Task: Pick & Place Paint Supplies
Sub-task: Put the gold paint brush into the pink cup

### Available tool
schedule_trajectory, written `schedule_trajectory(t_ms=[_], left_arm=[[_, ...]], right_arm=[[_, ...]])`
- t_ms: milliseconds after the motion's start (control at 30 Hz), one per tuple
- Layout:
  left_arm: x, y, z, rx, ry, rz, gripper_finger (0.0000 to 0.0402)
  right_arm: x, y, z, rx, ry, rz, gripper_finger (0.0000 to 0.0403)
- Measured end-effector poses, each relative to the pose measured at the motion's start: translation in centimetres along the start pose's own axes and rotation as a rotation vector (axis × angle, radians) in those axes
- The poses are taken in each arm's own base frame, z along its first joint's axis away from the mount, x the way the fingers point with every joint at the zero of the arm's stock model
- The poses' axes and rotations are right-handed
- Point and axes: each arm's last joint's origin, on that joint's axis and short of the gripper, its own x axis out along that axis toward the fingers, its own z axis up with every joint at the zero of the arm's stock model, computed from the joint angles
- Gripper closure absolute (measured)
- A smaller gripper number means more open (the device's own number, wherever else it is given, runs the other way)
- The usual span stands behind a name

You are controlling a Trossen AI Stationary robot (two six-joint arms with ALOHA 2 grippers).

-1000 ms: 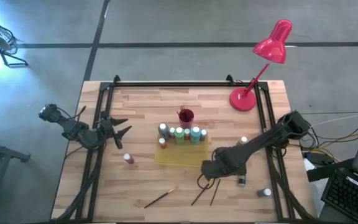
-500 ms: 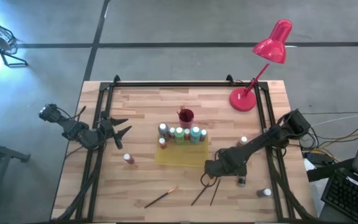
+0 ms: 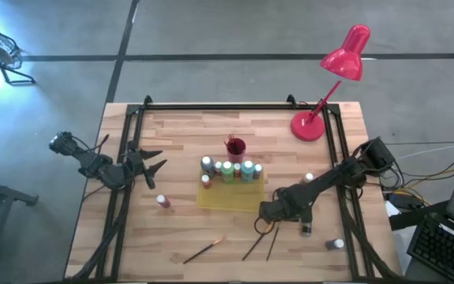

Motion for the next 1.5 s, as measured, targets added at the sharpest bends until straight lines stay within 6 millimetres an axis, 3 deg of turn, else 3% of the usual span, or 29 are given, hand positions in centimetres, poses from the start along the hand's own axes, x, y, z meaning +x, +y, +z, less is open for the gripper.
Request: schedule_trajectory(t_ms=[467,733,967,1500], left_arm=[[0.0,0.0,0.0,0.0,0.0,0.0,0.0217],[0.0,0.0,0.0,0.0,0.0,0.0,0.0217],[0.0,0.0,0.0,0.0,0.0,0.001,0.0217],[0.0,0.0,0.0,0.0,0.0,0.001,0.0217]], right_arm=[[0.0,0.0,-0.1,-0.03,0.011,0.003,0.0386],[-0.9,-0.3,0.0,-0.057,0.012,0.015,0.0394],[-4.4,-1.1,0.2,-0.085,-0.011,0.129,0.0395],[-17.6,-2.5,1.8,-0.269,-0.476,0.537,0.0395]])
